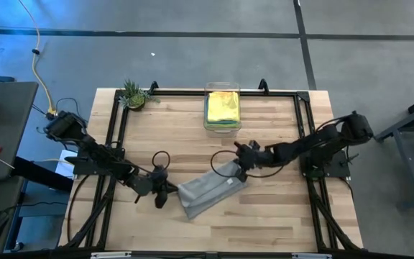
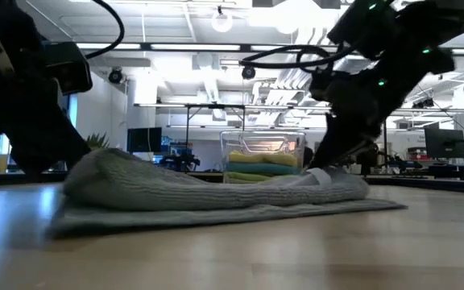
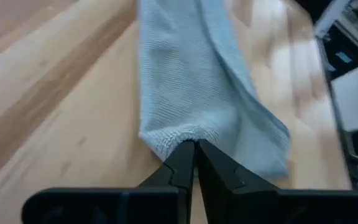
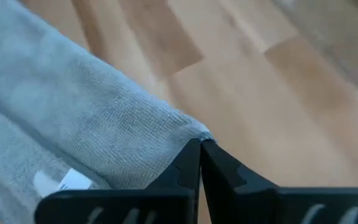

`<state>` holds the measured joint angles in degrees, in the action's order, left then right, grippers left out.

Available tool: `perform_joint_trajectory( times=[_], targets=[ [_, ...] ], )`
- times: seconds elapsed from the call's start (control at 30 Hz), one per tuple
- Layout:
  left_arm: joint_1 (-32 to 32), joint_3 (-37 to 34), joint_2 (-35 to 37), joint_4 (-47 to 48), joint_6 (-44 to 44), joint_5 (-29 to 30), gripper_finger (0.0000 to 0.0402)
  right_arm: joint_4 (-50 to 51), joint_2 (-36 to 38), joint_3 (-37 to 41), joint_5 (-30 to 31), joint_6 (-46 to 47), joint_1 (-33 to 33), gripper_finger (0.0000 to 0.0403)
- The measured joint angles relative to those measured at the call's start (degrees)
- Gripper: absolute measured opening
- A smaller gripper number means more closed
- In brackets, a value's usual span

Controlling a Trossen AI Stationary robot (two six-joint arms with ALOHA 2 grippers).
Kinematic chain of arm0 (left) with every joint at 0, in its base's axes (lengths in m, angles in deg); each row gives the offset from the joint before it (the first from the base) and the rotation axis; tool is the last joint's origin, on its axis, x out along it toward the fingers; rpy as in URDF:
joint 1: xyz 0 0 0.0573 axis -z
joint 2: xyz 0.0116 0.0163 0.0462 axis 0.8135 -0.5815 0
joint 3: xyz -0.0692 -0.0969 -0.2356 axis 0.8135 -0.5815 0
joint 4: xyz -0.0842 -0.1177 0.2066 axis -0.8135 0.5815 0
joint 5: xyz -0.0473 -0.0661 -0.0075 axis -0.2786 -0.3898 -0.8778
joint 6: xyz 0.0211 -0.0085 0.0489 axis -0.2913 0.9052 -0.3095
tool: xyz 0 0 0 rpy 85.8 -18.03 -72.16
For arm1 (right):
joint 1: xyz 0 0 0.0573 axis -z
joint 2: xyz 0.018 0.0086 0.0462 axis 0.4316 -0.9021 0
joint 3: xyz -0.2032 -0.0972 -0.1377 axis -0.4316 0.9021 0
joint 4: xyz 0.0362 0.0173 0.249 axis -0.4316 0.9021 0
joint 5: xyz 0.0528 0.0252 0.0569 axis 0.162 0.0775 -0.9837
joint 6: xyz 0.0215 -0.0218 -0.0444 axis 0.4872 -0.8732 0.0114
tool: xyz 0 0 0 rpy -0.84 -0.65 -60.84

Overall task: Fold microfiber towels
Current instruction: Fold the gray microfiber cloth

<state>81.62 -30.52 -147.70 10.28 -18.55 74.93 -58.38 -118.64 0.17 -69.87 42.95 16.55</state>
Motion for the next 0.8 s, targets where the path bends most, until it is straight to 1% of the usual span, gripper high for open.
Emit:
perform_joint_trajectory(
  times=[0.17,0.23,0.33,0.43,0.5,0.57,0.67,0.73,0.8],
  targets=[
    [0.0,0.0,1.7,-0.1,-0.3,-4.7,0.0045,-2.7,0.0,0.0,-3.3,-8.2,4.8,0.0003],
    [0.0,0.0,2.1,0.0,-0.3,-6.8,0.0068,-3.4,0.1,0.0,-3.8,-10.0,6.0,0.0003],
    [0.0,0.0,2.7,0.0,-2.2,-9.2,0.0107,-3.6,0.1,0.0,-6.5,-12.9,7.3,0.0004],
    [-0.1,0.0,3.2,0.1,-8.0,-8.2,0.0139,-3.4,0.4,0.0,-8.7,-13.9,7.8,0.0022],
    [-1.3,0.0,3.2,0.8,-11.3,-6.9,0.0146,-2.8,1.2,-0.5,-9.1,-13.5,7.4,0.0044],
    [-3.8,0.0,3.2,3.0,-14.0,-7.0,0.014,-0.2,2.6,-1.8,-9.2,-12.5,6.7,0.0065],
    [-7.5,0.0,3.1,7.1,-17.1,-8.0,0.011,5.8,4.4,-3.7,-9.8,-11.1,4.1,0.0084],
    [-9.4,0.0,3.1,7.0,-19.6,-10.4,0.0083,9.3,4.8,-4.3,-10.7,-9.5,1.3,0.0084],
    [-10.5,0.0,3.1,6.3,-22.0,-13.2,0.0056,11.2,4.8,-4.3,-10.3,-7.3,-1.7,0.0076]
  ],
)
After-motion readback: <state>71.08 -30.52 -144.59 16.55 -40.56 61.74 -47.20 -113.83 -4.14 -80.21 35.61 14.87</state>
